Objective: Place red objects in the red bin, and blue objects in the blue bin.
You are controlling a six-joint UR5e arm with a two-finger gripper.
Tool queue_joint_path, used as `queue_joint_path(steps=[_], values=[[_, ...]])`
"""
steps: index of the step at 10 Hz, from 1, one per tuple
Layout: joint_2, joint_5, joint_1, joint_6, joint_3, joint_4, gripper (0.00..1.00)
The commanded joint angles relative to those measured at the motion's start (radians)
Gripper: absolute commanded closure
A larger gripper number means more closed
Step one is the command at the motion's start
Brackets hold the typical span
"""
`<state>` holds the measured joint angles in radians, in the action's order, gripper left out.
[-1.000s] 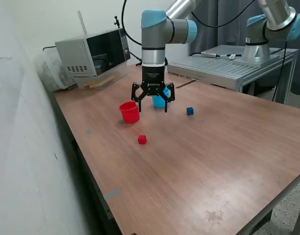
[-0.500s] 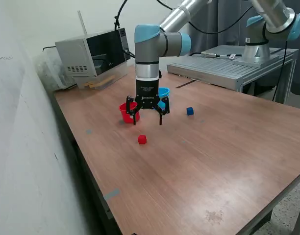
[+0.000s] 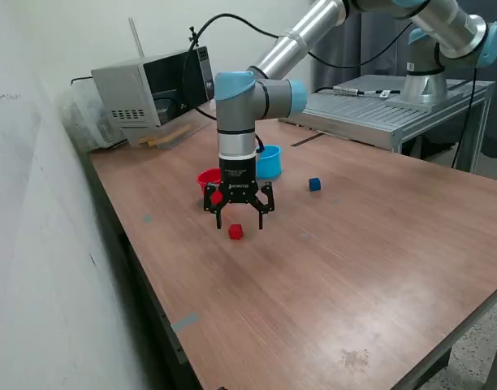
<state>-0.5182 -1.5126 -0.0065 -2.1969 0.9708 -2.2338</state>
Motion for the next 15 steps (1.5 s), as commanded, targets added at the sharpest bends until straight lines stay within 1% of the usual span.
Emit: queue_joint_path(steps=[1,2,3,4,5,11,15], values=[[0.024,0.023,-0.044,-0.113,-0.021,-0.007,0.00],[0.024,0.019,-0.064,-0.145,-0.020,-0.010,0.00],[0.024,0.011,-0.070,-0.152,-0.011,-0.010,0.00],[0.024,-0.018,-0.070,-0.152,-0.008,-0.004,0.00],[0.023,-0.040,-0.070,-0.153,-0.007,0.002,0.00],[0.018,-0.040,-0.055,-0.172,-0.006,0.003,0.00],[0.014,-0.040,-0.049,-0.172,0.011,0.003,0.00]])
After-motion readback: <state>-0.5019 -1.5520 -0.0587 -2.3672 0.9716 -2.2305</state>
